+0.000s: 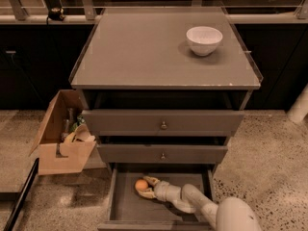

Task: Pick orange from bottom drawer and place on counter

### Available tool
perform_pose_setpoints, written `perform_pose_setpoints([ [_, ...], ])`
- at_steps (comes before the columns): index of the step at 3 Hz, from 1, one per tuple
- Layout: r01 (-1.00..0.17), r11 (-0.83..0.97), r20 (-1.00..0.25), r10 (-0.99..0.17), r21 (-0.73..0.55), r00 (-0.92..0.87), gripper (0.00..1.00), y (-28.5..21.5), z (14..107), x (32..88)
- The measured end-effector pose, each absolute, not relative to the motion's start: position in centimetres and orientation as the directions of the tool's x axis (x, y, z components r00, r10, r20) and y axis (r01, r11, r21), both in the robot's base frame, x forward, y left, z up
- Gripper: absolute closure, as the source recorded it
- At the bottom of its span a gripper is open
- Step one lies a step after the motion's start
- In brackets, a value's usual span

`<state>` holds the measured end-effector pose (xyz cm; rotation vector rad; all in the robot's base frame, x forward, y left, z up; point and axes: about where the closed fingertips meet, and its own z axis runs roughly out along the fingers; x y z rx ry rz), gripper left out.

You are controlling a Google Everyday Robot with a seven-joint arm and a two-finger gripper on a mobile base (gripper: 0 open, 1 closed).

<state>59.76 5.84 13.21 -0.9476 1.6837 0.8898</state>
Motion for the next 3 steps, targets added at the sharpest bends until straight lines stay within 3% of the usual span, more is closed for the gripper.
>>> perform_pose_setpoints([
  [1,-0.894,0.429,-0.957,-0.184,0.128,-0.225,0.85,5.84,13.21,59.75],
  [2,-0.894,0.429,-0.957,-0.184,0.128,-0.225,1.0,5.84,13.21,59.75],
  [3,-0.904,0.401,-0.961,-0.158,0.146,-0.225,1.0,6.26,13.69,59.43],
])
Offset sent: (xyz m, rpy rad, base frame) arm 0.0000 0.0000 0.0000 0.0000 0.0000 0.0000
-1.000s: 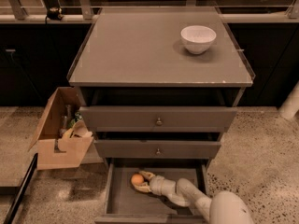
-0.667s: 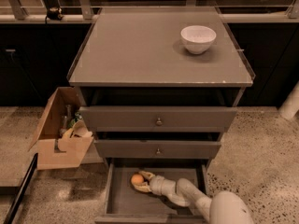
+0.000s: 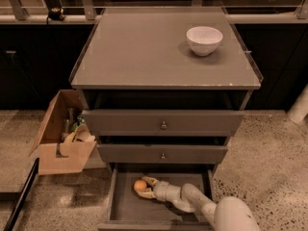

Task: Pick orange from bottom drawer and place on counter

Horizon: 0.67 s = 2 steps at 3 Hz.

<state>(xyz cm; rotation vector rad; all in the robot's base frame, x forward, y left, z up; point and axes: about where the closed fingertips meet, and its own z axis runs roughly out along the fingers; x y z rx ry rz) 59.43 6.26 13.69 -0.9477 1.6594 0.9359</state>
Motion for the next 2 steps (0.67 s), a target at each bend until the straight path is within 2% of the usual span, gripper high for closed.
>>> perform_pose_setpoints([
  [2,-0.942,0.284,-0.978,-0.049,0.181,-0.202,1.0,6.8,17.5,57.2],
])
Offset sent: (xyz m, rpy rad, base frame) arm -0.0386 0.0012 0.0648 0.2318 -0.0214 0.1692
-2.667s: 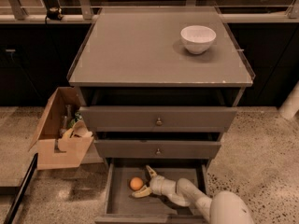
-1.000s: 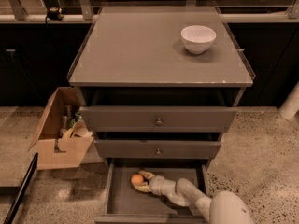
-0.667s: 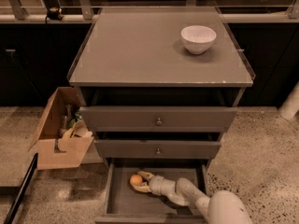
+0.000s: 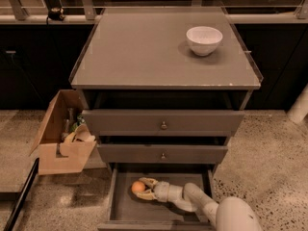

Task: Pick orange from bottom drawer and place on counter

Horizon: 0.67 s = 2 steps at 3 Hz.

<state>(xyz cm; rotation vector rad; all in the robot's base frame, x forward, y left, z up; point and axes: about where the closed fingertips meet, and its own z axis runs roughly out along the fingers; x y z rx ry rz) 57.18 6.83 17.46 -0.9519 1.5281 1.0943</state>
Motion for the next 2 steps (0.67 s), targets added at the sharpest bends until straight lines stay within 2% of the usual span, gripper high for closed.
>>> perform_pose_setpoints([
  [1,-0.954,0.286,-0.994,-0.03,0.091,-0.104,1.0,5.6,21.7,57.8],
  [2,-0.913,0.404,-0.996,-0.08,-0.061,0.031,1.0,2.1,26.8,58.7],
])
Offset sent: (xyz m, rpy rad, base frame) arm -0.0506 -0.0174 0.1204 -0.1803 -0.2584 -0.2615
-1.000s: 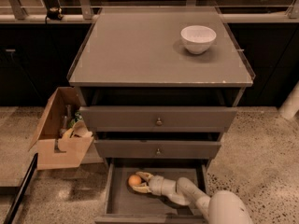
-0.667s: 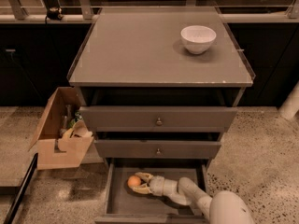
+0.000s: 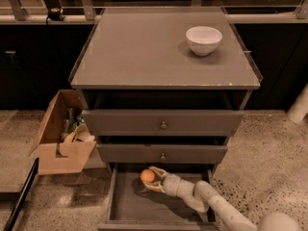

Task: Pick orange from bottom drawer and place on counter

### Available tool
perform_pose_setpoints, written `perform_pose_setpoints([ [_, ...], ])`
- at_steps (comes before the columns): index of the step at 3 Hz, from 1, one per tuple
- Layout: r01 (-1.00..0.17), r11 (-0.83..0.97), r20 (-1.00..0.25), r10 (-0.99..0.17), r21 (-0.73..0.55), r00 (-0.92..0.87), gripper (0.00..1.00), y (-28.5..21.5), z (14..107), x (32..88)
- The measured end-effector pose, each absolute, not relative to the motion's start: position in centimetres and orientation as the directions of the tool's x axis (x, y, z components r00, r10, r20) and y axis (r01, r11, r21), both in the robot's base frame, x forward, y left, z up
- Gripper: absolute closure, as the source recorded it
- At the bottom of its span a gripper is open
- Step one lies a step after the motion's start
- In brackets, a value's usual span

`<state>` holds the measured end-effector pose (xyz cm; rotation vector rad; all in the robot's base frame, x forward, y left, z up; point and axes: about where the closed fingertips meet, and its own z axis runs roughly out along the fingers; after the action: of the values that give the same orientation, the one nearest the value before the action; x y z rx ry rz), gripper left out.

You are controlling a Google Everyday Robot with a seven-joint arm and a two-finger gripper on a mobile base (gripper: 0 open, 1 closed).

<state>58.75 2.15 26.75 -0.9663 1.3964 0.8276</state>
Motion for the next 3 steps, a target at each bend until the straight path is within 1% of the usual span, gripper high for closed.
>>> perform_pose_setpoints([
  [1,-0.853,0.505,-0.989,-0.132,-0.128,0.07,1.0,0.3,30.4,58.2],
  [2,-0.838,0.538,-0.985,-0.172,-0.088,-0.007,1.0,2.2,30.2,55.7],
  [3,-0.821,0.565,-0.975,-0.215,-0.083,-0.049,1.0,2.6,29.0,55.4],
])
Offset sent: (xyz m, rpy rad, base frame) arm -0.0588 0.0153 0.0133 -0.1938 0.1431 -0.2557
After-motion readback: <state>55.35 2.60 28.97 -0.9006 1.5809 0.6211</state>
